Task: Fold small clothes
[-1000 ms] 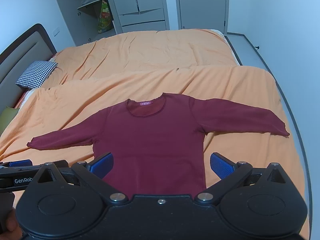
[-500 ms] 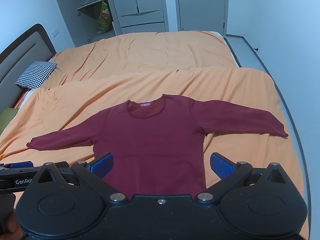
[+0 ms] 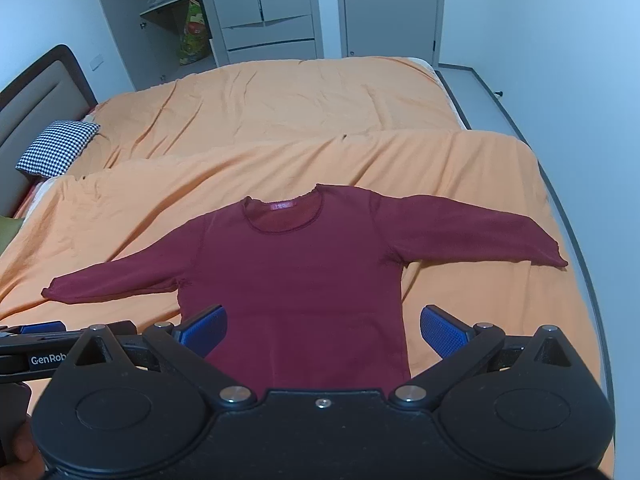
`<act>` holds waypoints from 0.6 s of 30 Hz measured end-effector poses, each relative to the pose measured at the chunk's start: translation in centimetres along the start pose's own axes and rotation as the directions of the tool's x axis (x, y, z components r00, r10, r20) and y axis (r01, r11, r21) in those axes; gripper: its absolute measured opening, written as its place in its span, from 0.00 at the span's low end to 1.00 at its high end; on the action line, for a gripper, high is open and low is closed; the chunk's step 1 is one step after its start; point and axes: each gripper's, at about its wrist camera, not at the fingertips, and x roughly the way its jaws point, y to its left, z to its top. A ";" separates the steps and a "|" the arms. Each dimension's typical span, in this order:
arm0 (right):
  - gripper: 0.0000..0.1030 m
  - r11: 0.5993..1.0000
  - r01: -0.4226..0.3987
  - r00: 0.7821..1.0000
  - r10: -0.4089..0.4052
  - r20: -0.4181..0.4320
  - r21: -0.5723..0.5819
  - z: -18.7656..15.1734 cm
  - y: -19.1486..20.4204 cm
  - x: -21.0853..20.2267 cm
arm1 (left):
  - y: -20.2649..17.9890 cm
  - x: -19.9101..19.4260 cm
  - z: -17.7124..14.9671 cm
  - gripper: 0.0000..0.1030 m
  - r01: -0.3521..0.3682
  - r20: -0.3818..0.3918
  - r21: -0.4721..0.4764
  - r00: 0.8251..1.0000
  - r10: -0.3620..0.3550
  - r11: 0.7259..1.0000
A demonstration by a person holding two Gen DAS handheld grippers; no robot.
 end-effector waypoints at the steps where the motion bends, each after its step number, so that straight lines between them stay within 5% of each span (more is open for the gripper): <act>1: 1.00 1.000 0.004 1.000 -0.004 -0.002 0.004 0.0 0.2 0.1 | 0.2 0.2 0.1 1.00 0.009 0.005 0.002 1.000 -0.009 1.000; 6: 1.00 0.999 0.029 1.000 -0.029 -0.011 0.024 0.0 1.1 0.6 | 1.0 1.6 0.7 1.00 0.020 -0.026 0.031 0.999 -0.019 0.999; 18: 1.00 0.994 0.055 0.997 -0.059 0.044 0.096 -1.6 1.7 1.1 | -0.1 5.7 0.9 1.00 0.182 -0.058 0.087 0.982 -0.177 0.979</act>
